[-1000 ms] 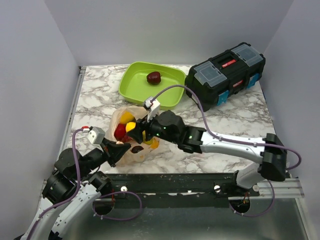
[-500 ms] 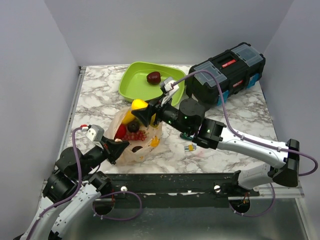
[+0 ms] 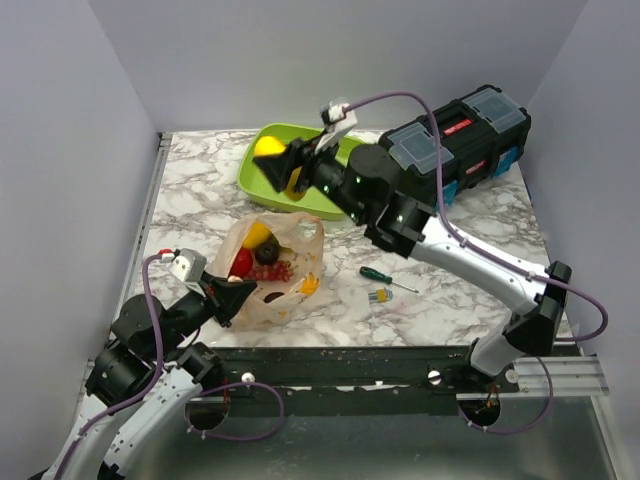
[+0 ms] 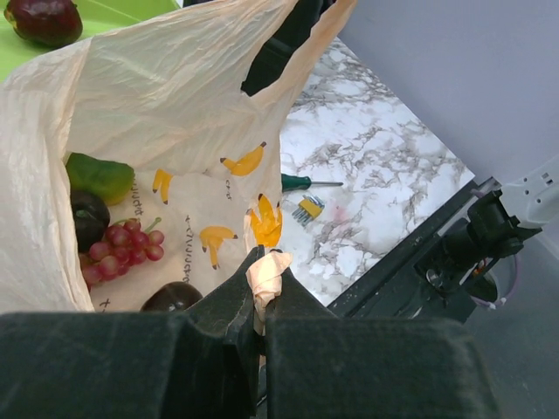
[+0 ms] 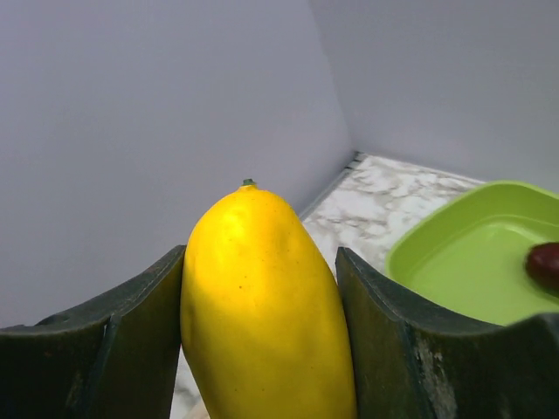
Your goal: Take the fake fruits out of the plastic bag
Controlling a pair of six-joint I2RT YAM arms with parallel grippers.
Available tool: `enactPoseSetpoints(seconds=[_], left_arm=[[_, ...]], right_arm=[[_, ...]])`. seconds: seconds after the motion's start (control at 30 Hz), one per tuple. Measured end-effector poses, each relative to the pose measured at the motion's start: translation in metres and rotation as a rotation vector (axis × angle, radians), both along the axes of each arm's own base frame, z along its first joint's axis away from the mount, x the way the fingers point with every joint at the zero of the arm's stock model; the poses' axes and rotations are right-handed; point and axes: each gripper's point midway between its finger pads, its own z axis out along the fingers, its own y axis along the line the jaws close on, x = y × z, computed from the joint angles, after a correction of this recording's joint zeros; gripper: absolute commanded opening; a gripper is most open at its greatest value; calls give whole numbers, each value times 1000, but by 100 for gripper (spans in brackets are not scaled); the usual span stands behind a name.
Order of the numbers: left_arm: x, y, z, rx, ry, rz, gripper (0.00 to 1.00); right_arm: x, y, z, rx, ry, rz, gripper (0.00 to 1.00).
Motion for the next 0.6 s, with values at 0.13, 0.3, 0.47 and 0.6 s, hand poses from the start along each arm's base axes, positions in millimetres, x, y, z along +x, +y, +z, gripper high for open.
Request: enactPoseSetpoints(seconds=[0.13, 0.3, 0.47, 0.6], left_arm=[[1, 4, 1, -5, -6, 22, 0], [4, 7, 1, -8, -7, 44, 0], [5, 7, 1, -7, -5, 51, 0], [5, 7, 0, -3, 0, 51, 0]], right_arm=[[89, -42, -22, -4, 94, -190, 3], [172, -102, -74, -65, 179, -478, 3], [219, -107, -143, -187, 225, -655, 3], [253, -107, -217, -302, 293, -763, 3]])
